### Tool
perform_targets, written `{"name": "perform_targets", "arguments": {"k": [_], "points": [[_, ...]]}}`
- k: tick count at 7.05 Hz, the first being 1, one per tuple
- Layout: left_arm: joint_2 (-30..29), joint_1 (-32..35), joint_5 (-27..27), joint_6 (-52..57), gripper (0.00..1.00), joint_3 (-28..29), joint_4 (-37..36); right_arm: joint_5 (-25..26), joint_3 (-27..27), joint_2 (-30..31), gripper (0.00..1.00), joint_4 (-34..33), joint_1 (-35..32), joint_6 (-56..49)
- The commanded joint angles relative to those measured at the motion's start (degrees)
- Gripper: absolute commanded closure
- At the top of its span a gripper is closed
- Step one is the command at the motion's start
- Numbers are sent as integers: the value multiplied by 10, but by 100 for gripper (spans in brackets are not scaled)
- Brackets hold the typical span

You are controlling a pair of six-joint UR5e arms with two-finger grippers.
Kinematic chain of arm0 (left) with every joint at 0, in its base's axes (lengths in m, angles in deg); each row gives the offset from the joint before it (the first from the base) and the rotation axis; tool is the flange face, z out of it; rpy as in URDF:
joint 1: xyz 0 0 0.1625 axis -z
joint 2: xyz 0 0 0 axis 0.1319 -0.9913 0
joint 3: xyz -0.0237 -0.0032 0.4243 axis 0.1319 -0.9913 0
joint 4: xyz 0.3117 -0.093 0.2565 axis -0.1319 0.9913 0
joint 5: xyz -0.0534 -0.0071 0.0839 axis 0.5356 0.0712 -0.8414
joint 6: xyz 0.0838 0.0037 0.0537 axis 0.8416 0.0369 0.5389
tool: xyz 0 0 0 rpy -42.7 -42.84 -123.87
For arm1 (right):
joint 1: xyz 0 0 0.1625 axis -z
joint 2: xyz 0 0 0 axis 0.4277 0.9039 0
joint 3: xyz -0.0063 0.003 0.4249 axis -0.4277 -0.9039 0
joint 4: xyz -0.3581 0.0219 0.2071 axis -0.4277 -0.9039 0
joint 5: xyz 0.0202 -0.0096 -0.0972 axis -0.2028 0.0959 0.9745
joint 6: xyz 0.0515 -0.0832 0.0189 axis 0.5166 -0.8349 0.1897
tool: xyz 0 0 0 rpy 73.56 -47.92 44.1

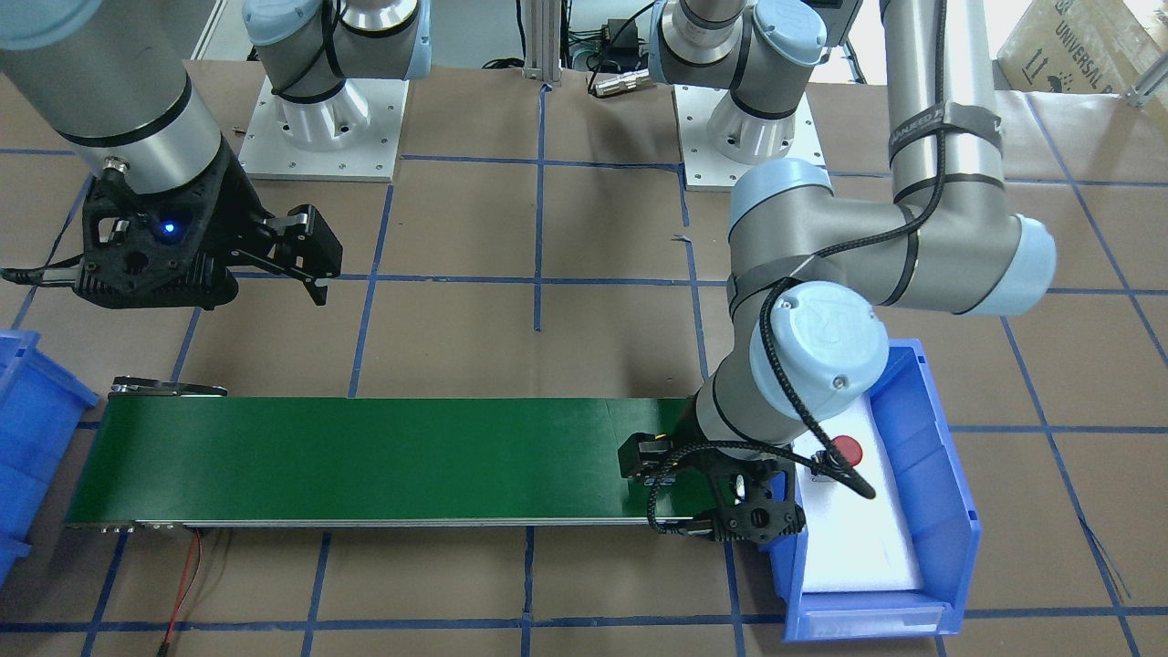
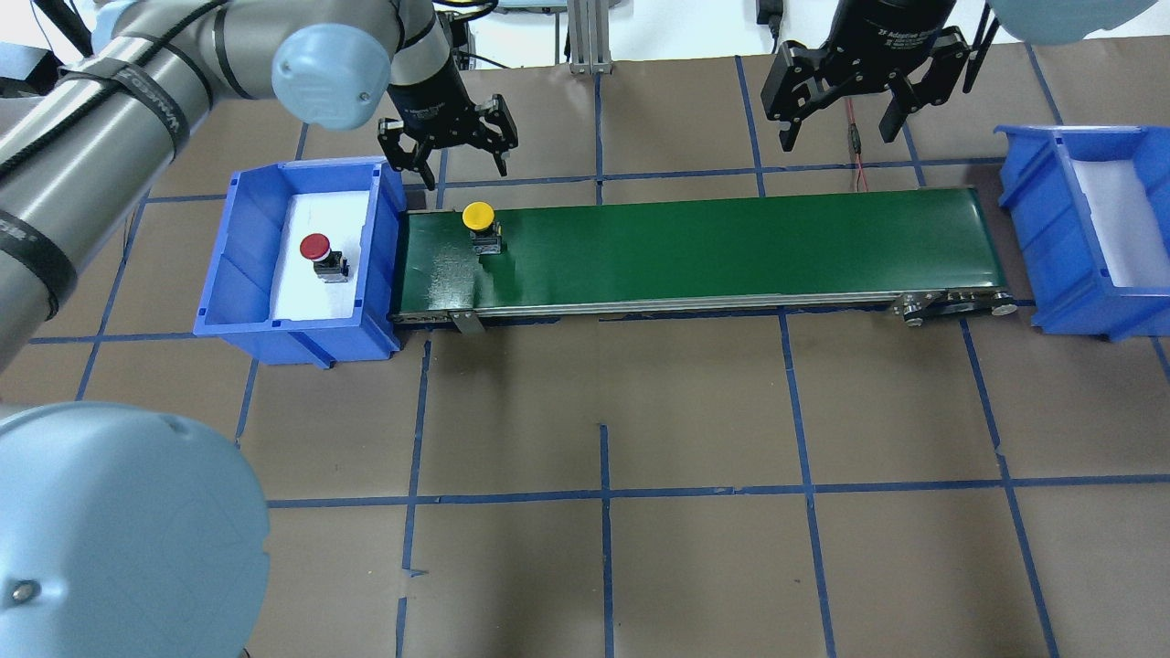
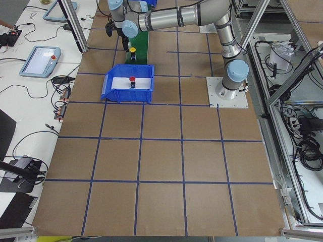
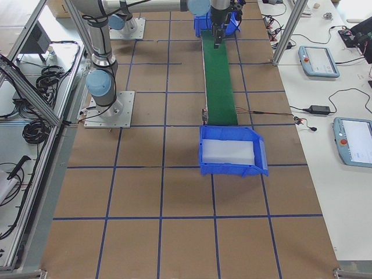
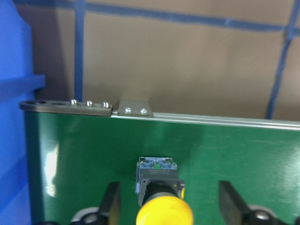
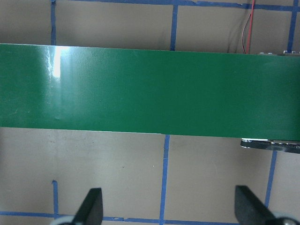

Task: Transport two buttons from left to right
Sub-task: 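Move the left gripper back over the red button in the bin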

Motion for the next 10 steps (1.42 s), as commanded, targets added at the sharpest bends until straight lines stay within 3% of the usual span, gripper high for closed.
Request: {"name": "perform_targets", "arguments": {"k": [1,3,5,8,10], "points": [[6,-34,-8,6,0,39,34,0,0,0,0,0,0,0],[6,-97,1,36,0,25,41,0,0,-1,0,0,0,0],[-1,-124,-13,142,0,4,36,0,0,-1,0,0,0,0],[-24,-171,-15,213,0,-42,-13,0,0,0,0,0,0,0],[-6,-175,-15,215,0,-73,-11,0,0,-1,0,0,0,0]]}}
